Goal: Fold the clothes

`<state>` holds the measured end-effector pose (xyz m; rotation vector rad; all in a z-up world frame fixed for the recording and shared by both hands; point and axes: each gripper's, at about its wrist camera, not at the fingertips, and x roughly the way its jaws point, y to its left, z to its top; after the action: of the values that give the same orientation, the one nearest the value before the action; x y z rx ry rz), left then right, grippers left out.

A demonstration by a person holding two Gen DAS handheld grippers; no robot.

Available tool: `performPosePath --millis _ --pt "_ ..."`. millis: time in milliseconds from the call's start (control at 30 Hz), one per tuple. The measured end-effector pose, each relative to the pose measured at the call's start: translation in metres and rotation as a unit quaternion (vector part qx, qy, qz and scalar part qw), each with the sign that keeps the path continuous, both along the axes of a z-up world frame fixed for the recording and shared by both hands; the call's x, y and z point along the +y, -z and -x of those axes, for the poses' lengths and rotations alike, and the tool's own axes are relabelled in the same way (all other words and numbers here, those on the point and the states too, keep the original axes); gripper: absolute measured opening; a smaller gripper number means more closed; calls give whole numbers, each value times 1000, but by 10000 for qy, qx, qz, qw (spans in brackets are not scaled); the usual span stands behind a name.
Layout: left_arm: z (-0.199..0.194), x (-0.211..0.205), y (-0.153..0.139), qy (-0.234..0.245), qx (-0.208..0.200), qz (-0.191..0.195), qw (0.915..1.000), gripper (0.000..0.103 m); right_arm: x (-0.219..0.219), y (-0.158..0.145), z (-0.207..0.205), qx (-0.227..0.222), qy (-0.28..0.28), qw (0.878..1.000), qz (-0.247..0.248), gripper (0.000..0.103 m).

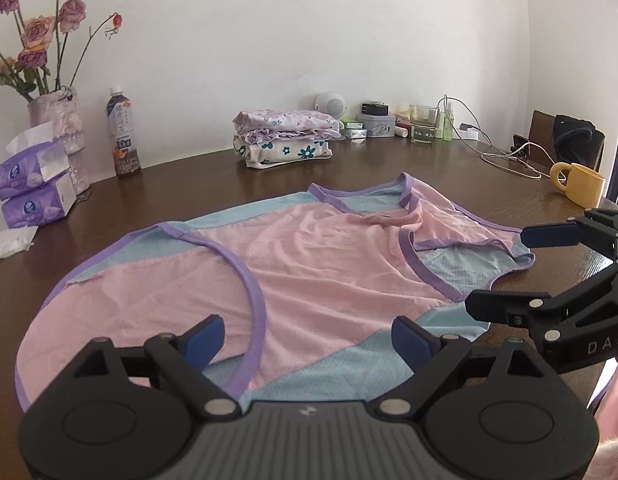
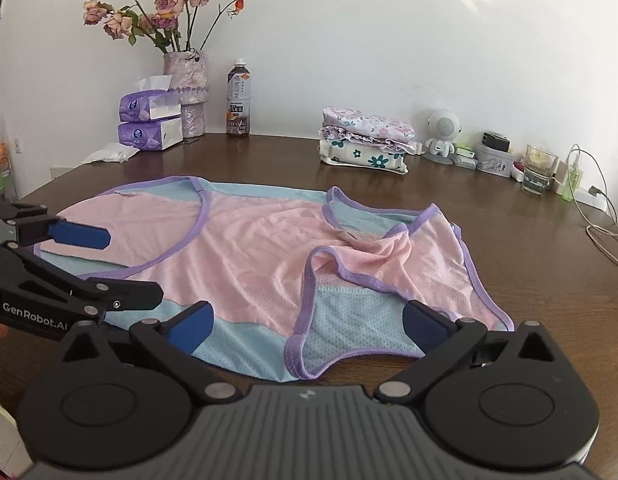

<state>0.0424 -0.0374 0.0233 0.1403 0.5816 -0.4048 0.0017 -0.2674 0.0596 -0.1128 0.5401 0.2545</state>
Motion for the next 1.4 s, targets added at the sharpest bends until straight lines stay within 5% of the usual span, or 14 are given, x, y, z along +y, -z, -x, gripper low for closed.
performPosePath --millis 200,1000,1267,1400 --pt "18 6 2 -175 197 191 9995 90 -5 2 19 5 16 9997 -238 103" --pt "45 -11 -8 245 -128 162 9995 90 -36 -3 54 -296 553 9969 -469 103" --pt "24 -40 -8 423 -97 -30 9991 90 -75 3 19 -137 709 9973 -105 102" --pt "9 -63 -15 603 -190 -200 9978 88 -92 -5 -11 -158 406 9985 323 87"
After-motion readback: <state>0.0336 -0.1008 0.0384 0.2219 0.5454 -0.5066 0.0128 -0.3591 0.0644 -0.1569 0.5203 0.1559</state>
